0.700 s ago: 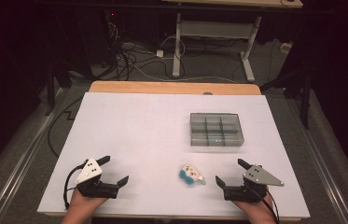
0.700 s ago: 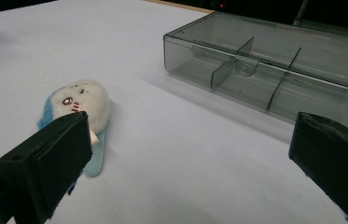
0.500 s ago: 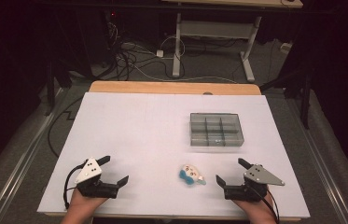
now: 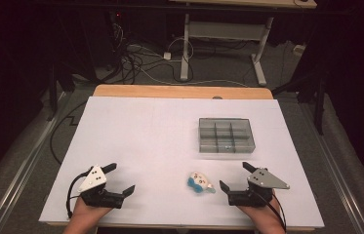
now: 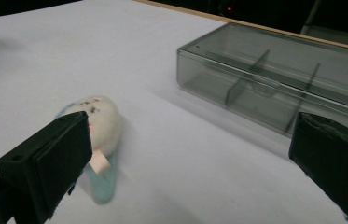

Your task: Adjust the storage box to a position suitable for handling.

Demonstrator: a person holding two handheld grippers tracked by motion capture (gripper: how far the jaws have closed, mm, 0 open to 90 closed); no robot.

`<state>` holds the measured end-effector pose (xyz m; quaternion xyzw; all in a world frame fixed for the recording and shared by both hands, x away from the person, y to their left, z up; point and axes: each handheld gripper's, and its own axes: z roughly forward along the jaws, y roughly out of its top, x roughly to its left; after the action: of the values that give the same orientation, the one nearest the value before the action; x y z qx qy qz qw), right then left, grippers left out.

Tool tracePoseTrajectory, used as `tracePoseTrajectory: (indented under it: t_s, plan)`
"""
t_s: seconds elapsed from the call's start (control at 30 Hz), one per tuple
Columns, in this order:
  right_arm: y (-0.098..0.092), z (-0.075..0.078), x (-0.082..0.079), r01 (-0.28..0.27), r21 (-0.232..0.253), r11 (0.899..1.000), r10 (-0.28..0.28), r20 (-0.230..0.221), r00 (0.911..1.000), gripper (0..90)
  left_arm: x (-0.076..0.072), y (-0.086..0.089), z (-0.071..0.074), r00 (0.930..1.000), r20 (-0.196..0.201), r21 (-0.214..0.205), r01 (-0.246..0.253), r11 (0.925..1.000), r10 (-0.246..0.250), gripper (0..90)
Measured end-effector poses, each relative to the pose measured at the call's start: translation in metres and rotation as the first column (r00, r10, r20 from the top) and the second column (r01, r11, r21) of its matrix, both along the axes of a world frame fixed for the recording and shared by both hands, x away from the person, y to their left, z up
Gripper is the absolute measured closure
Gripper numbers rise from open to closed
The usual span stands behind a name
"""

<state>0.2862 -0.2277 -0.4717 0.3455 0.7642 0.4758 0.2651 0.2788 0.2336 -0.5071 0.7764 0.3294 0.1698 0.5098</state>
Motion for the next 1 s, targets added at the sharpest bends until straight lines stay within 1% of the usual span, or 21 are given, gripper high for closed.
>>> tracePoseTrajectory:
  t_s: [0.07,0.17,0.2,0.3,0.33,0.37,0.47,0.57,0.67,0.73,0.83,0.93,1.0]
  plan:
    - [0.007,0.001,0.001,-0.025,0.001,1.0,0.025,0.001,0.9997,0.3,0.0,0.001,0.0,1.0,-0.005,-0.008,-0.004,1.0,0.004,0.0]
    - [0.021,0.002,0.002,-0.064,0.004,0.998,0.064,-0.001,0.998,0.3,0.0,0.001,0.0,0.9999,-0.006,-0.008,-0.009,0.9999,0.009,0.0]
    - [0.026,0.002,0.003,-0.077,0.005,0.997,0.077,-0.011,0.997,0.4,0.0,0.001,0.0,0.9999,-0.003,-0.009,-0.01,0.9999,0.01,0.0]
    - [0.042,0.001,0.007,-0.122,-0.019,0.992,0.121,-0.038,0.992,0.7,-0.001,0.001,0.0,0.9998,0.007,-0.013,-0.017,0.9998,0.017,0.0]
    - [0.047,0.0,0.009,-0.135,-0.025,0.991,0.134,-0.054,0.9896,1.2,-0.002,0.001,0.0,0.9998,0.009,-0.014,-0.018,0.9997,0.018,0.0]
    - [0.051,-0.001,0.01,-0.148,-0.028,0.989,0.146,-0.069,0.9869,1.5,-0.001,0.001,0.0,0.9997,0.009,-0.016,-0.021,0.9997,0.021,0.0]
    - [0.061,-0.003,0.011,-0.181,-0.04,0.983,0.177,-0.092,0.9799,3.1,-0.001,0.001,0.0,0.9997,0.004,-0.015,-0.022,0.9996,0.022,0.0]
    - [0.065,-0.005,0.013,-0.196,-0.052,0.979,0.189,-0.112,0.9755,6.4,-0.001,0.0,0.0,0.9999,0.003,-0.004,-0.016,0.9999,0.016,0.0]
    - [0.066,-0.006,0.015,-0.2,-0.057,0.978,0.191,-0.132,0.9726,9.7,0.002,0.0,0.0,0.9997,-0.022,-0.002,-0.013,0.9999,0.013,0.0]
    - [0.067,-0.007,0.016,-0.208,-0.063,0.976,0.198,-0.14,0.9702,12.2,0.003,-0.001,0.0,0.9994,-0.031,0.005,-0.014,0.9999,0.014,0.0]
    - [0.069,-0.007,0.016,-0.214,-0.072,0.974,0.203,-0.14,0.9692,16.2,0.004,-0.003,0.0,0.999,-0.044,0.02,-0.01,0.9997,0.011,0.0]
    - [0.071,-0.007,0.016,-0.213,-0.079,0.974,0.199,-0.153,0.9681,18.8,0.003,-0.002,0.0,0.9992,-0.037,0.013,-0.013,0.9998,0.013,0.0]
    - [0.072,-0.008,0.016,-0.204,-0.081,0.976,0.19,-0.158,0.9691,20.6,0.004,-0.001,0.001,0.999,-0.04,0.008,-0.022,0.9997,0.022,0.0]
